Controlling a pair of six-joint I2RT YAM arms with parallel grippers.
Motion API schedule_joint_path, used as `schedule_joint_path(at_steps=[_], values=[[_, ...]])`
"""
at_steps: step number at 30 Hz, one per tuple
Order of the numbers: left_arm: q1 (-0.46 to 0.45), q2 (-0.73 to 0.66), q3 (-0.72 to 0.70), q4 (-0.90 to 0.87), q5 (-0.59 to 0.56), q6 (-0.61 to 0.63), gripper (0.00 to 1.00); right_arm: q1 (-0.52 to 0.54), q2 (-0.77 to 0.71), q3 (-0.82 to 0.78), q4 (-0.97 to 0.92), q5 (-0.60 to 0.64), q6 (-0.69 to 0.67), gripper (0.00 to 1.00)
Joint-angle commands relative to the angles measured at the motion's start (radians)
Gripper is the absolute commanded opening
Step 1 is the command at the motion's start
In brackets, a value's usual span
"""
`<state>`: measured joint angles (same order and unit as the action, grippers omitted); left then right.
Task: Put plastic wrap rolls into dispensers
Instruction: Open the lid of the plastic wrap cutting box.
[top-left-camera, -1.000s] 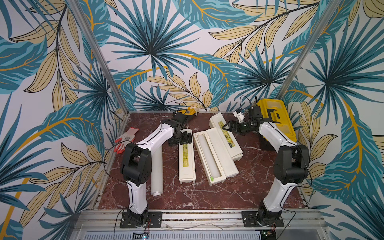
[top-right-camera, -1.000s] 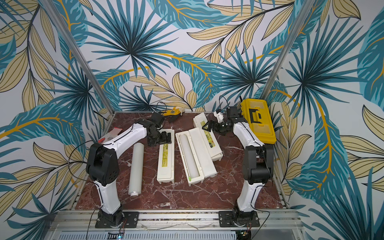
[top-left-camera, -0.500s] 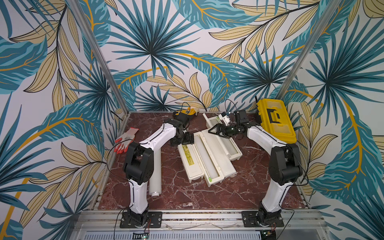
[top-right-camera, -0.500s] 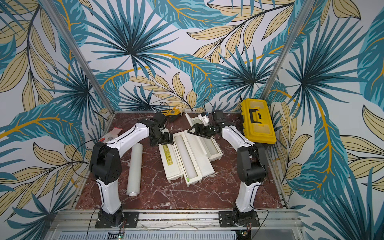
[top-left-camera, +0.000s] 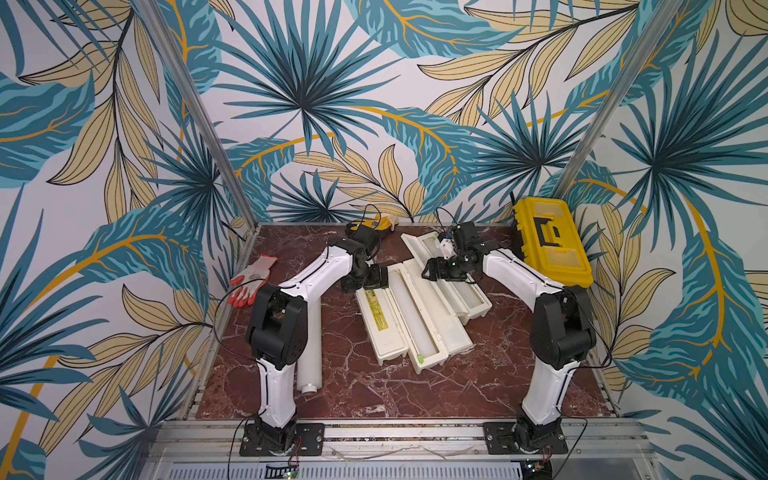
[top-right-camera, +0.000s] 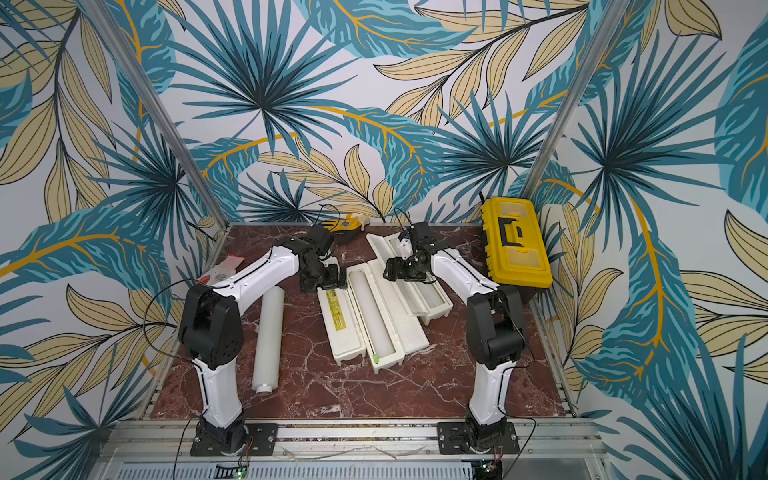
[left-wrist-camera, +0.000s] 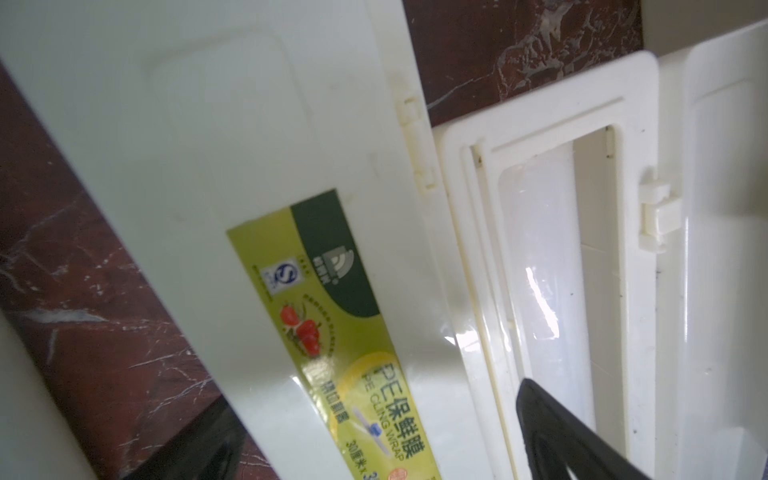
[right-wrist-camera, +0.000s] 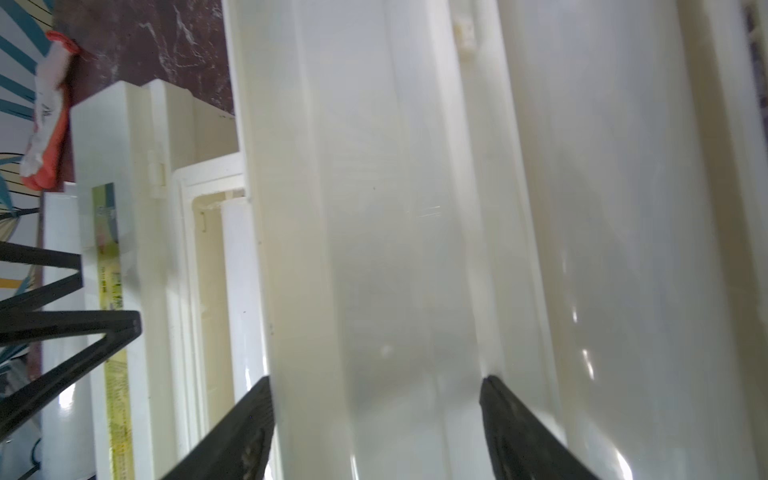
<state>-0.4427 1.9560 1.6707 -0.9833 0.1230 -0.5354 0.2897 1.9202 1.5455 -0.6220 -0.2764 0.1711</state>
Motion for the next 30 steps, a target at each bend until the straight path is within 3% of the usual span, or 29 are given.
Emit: schedule_joint_path(at_steps=[1, 18, 21, 25, 30], values=[[-0.007, -0.036, 0.005, 0.025, 0.015, 0.021, 1.0, -0.017, 0.064, 0.025, -0.048, 0.149, -0.037, 0.78], [0.009, -0.06, -0.007, 0.025, 0.008, 0.034, 1.0, -0.106, 0.154, 0.121, -0.091, 0.387, 0.031, 0.76], [0.02, -0.074, -0.014, 0.024, 0.003, 0.035, 1.0, -0.121, 0.153, 0.145, -0.1, 0.382, 0.005, 0.83], [0.041, -0.096, -0.019, 0.023, -0.004, 0.038, 1.0, -0.099, 0.093, 0.127, -0.08, 0.282, -0.05, 0.98], [0.079, -0.132, -0.017, 0.025, -0.003, 0.056, 1.0, -0.047, 0.003, 0.119, -0.114, 0.299, -0.035, 0.99]])
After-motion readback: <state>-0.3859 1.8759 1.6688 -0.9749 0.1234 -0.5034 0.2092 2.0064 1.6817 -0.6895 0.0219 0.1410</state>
